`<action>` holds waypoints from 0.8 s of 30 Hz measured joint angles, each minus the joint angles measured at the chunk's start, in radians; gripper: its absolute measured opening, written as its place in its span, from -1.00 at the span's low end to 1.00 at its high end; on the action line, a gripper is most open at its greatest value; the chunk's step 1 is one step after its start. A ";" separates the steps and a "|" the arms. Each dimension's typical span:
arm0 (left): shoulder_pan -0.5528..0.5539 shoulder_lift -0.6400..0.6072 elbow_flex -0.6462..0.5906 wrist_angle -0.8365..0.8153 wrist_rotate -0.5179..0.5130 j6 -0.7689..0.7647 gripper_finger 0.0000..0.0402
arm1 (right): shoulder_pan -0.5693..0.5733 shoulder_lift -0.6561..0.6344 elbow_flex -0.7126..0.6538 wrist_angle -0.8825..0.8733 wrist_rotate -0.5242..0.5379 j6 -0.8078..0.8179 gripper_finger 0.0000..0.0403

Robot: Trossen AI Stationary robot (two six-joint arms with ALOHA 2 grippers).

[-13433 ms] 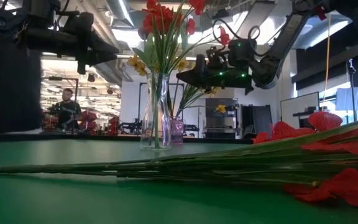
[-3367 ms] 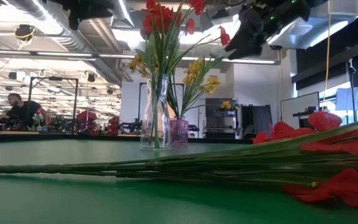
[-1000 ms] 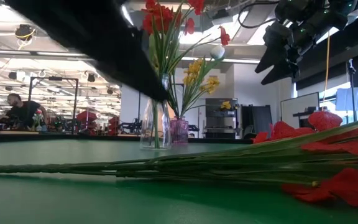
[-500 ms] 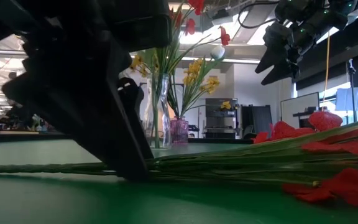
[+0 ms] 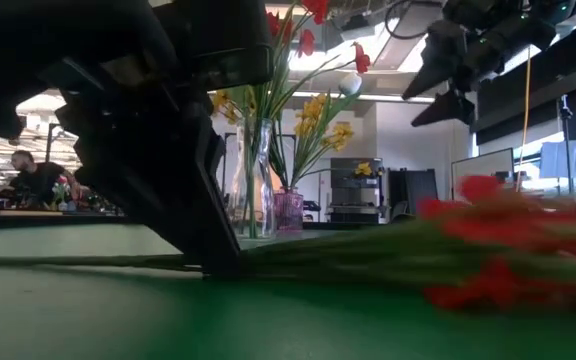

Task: Sort flowers into vase by color
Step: Put the red flowers into the transparent vase

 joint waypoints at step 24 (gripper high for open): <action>-0.154 -0.611 0.082 -0.148 -0.486 0.249 -0.99 | 0.000 0.000 0.000 0.078 -0.074 -0.018 0.46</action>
